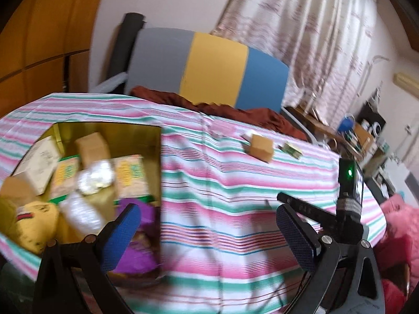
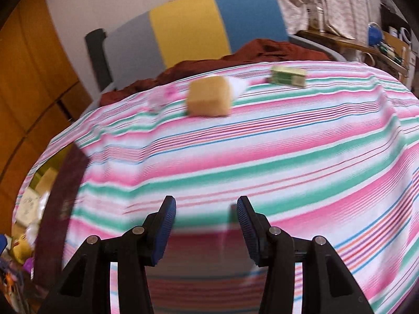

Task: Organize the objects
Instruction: 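Move both tools back toward the tan sponge and green box, then grasp the tan sponge with the left tool while the right tool grasps the small green-printed box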

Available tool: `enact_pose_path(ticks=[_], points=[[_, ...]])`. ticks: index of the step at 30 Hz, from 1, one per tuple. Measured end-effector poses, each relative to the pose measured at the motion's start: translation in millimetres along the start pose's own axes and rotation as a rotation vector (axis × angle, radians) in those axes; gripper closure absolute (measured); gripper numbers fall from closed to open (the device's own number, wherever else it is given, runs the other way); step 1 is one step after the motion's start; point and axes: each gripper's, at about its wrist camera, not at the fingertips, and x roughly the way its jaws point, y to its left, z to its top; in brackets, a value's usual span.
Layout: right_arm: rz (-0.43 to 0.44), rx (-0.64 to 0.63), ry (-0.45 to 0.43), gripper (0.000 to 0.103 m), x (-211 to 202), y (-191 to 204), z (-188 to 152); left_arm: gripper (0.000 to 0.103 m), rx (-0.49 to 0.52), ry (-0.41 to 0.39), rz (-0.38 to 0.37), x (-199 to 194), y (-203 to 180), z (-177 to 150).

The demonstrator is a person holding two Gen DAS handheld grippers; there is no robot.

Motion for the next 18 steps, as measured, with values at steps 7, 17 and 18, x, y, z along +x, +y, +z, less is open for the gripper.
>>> enact_pose_path(ticks=[7,17,18], points=[[-0.059,-0.019,0.0,0.038,22,-48,59,0.0,0.044,0.109,-0.049,47,-40,4],[-0.166,-0.249,-0.021,0.037,73,-94,173,0.0,0.061,0.187,-0.045,85,-56,3],[-0.167,-0.275,-0.015,0.037,78,-95,179,0.0,0.056,0.193,-0.041,88,-56,3]])
